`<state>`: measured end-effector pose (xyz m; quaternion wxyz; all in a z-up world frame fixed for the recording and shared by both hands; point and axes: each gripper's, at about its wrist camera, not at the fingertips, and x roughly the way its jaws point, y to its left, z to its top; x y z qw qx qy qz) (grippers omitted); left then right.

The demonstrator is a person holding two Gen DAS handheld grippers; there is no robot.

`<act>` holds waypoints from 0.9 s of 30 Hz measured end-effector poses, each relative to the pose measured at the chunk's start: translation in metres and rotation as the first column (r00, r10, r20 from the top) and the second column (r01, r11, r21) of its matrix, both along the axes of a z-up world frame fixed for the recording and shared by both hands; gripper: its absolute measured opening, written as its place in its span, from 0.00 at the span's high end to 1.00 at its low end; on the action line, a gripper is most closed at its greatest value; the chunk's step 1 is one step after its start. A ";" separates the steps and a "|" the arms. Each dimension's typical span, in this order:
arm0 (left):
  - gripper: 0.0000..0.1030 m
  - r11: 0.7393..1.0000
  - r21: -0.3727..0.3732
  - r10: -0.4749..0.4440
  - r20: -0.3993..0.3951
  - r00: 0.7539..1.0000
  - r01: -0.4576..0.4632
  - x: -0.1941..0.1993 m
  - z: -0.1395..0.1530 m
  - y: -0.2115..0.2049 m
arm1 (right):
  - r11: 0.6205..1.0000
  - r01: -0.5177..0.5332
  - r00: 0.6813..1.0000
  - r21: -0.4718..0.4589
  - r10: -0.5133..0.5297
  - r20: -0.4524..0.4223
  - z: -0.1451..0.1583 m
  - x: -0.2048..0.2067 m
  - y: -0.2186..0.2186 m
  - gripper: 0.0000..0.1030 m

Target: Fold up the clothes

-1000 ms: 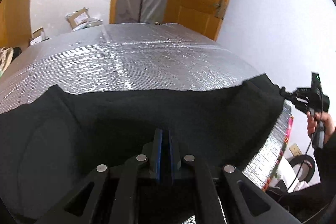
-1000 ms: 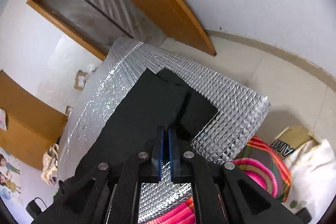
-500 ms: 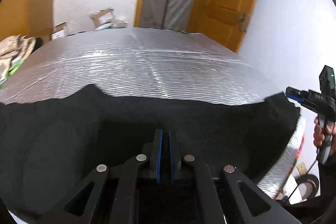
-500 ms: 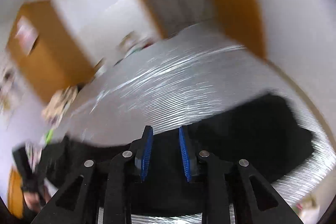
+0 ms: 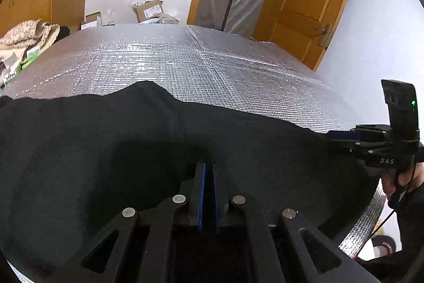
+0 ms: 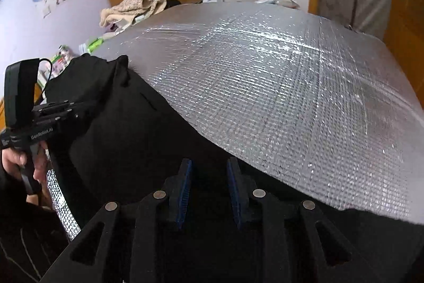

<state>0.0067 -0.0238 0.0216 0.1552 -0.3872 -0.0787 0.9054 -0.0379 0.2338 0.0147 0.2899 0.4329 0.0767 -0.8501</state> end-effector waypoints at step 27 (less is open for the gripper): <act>0.96 0.983 -0.024 0.180 -0.038 0.983 -0.181 0.016 0.014 -0.055 | 0.995 0.053 0.996 0.081 -0.047 -0.075 0.018 -0.011 -0.017 0.86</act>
